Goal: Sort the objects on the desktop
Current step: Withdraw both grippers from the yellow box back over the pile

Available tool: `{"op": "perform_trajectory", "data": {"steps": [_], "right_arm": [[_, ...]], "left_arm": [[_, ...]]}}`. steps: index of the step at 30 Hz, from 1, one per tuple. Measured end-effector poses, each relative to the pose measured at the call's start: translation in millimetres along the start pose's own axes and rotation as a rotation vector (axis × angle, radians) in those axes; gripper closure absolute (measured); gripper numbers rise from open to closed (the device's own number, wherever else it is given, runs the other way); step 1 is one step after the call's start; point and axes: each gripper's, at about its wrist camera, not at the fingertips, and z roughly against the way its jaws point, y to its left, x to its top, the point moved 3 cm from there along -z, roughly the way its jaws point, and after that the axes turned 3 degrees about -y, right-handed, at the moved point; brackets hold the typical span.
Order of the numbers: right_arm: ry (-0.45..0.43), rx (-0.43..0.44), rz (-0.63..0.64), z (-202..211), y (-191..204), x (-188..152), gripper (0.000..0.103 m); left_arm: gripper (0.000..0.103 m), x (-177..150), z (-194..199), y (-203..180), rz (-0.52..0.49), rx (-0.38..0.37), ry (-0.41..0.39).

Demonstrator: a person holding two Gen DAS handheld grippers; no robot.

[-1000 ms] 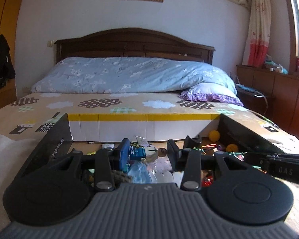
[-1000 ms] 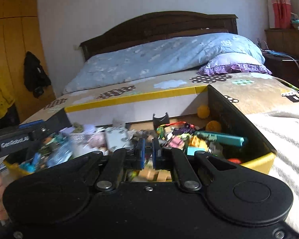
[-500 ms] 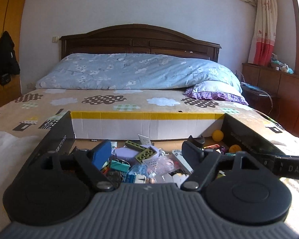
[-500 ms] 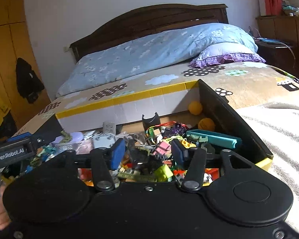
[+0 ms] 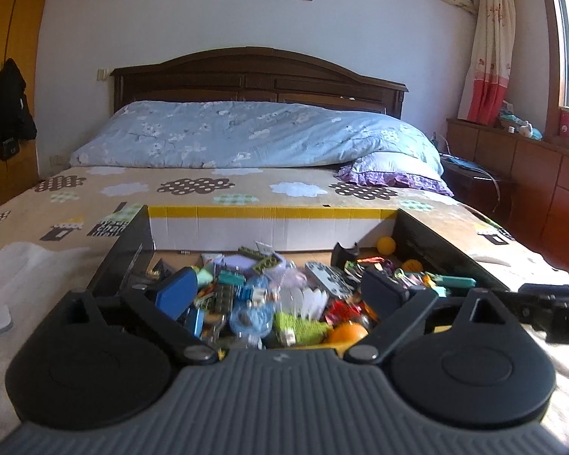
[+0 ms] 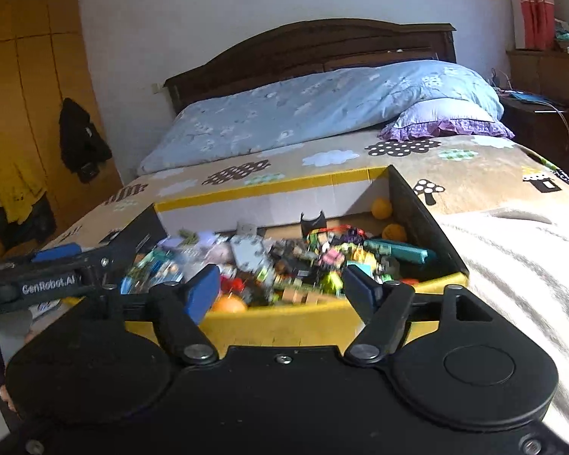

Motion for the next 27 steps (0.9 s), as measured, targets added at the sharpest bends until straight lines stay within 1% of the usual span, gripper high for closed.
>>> {"op": "perform_trajectory", "data": {"steps": [3,4,6,8,13,18,20,24,27], "right_arm": [[0.005,0.002,0.031,28.1,9.0,-10.2,0.024],[0.009,0.005,0.043,38.0,12.7,-15.1,0.023],[0.023,0.012,0.065,54.9,19.5,-24.6,0.022],[0.038,0.017,0.084,71.5,27.1,-35.7,0.021],[0.065,0.041,0.102,108.7,41.7,-64.3,0.018],[0.094,0.054,0.079,131.9,45.9,-99.0,0.016],[0.091,0.046,0.078,140.4,48.0,-113.7,0.016],[0.061,0.041,0.091,160.4,56.4,-142.9,0.013],[0.049,0.051,0.097,168.1,66.4,-159.2,0.012]], "left_arm": [[0.0,-6.4,21.2,-0.9,-0.014,-0.005,0.0],[0.0,-8.0,26.4,-1.6,-0.029,0.001,-0.001],[0.0,-16.5,38.8,-4.3,-0.08,0.022,0.001],[0.0,-25.5,50.2,-4.7,-0.103,0.038,0.007],[0.0,-54.1,78.6,-0.4,-0.081,0.02,0.046],[0.0,-88.7,103.5,1.2,-0.068,0.003,0.083],[0.0,-104.6,114.5,1.5,-0.069,0.0,0.086],[0.0,-134.3,134.7,5.1,-0.072,0.021,0.097],[0.0,-151.9,148.7,13.0,-0.045,0.049,0.111]]}}
